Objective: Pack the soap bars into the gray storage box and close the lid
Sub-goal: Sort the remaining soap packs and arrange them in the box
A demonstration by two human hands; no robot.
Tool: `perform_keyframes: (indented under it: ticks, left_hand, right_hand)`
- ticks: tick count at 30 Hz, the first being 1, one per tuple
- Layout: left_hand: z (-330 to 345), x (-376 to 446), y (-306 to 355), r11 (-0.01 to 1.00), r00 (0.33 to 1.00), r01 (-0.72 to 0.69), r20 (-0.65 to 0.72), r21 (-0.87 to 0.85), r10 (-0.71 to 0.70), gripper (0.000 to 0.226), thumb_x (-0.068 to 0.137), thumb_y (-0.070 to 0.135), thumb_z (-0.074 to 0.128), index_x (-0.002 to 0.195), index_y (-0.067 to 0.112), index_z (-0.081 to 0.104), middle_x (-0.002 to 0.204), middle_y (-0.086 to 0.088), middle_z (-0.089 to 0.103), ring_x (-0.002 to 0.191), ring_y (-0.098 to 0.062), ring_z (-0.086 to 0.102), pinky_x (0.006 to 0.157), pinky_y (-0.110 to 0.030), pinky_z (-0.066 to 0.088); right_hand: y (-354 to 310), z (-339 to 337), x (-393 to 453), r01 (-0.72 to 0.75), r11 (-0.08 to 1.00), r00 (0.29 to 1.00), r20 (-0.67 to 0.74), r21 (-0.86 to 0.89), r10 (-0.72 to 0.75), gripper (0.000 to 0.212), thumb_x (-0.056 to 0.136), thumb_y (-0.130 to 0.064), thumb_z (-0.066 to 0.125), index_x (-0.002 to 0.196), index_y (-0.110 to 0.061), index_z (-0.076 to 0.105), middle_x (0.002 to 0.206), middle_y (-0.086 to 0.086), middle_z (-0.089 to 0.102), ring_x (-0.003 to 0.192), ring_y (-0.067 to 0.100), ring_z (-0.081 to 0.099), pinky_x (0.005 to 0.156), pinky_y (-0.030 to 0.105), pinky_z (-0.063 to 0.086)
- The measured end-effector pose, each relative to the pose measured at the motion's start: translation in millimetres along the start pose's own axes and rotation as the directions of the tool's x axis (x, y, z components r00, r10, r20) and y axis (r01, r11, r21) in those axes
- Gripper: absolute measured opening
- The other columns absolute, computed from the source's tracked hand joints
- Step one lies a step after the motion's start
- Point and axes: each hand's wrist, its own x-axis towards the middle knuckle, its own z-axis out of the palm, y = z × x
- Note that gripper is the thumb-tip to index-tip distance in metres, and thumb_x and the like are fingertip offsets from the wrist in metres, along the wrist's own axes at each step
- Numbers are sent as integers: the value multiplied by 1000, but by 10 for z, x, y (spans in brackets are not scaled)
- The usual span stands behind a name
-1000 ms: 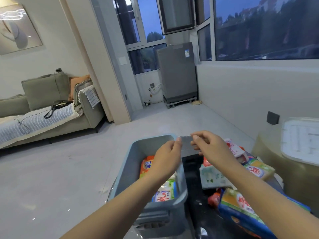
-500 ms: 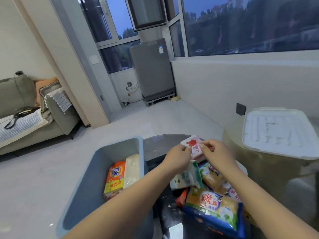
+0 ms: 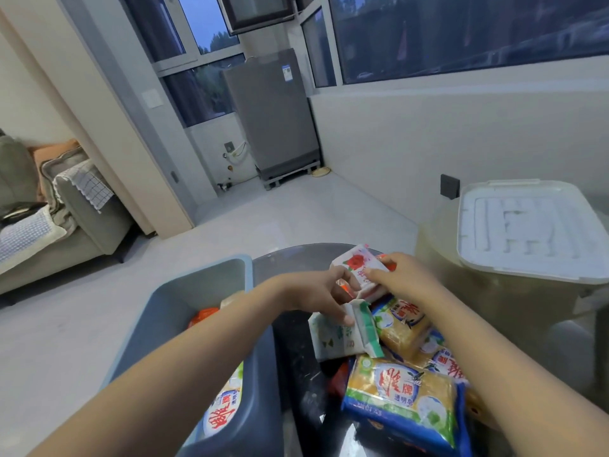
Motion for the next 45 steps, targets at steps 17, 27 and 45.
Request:
perform_keyframes:
  ticks: [17,27,45]
  left_hand:
    - [-66,-112,-130,987,970,-135,-216,-89,113,23,76,26,76,98,20,71,94,5,73,86,-10,67,81,-26,54]
    - [-14,-162,-69,708,914,-89,-340,-701,-221,29,86,38,61,83,9,64,78,-5,66,67,-17,64,54,-28,56]
    - [123,-356,82,263,895,-341,-397,-902,-201,31,84,40,62,100,14,63,81,-2,68,70,-31,72,51,-26,59]
  right_hand:
    - [116,-194,-204,-92,790,957,-164,607,238,25,87,-28,57,109,-19,63,71,-5,71,51,9,64,46,22,44]
    - [99,-287,-421,-20,678,989,-83,735,119,22,90,-23,53,99,-10,68,79,4,74,66,14,69,55,26,48]
    - [-217,248,-494,-84,539,992,124,838,-38,22,88,-29,53,101,-18,66,96,11,73,96,29,67,90,49,51]
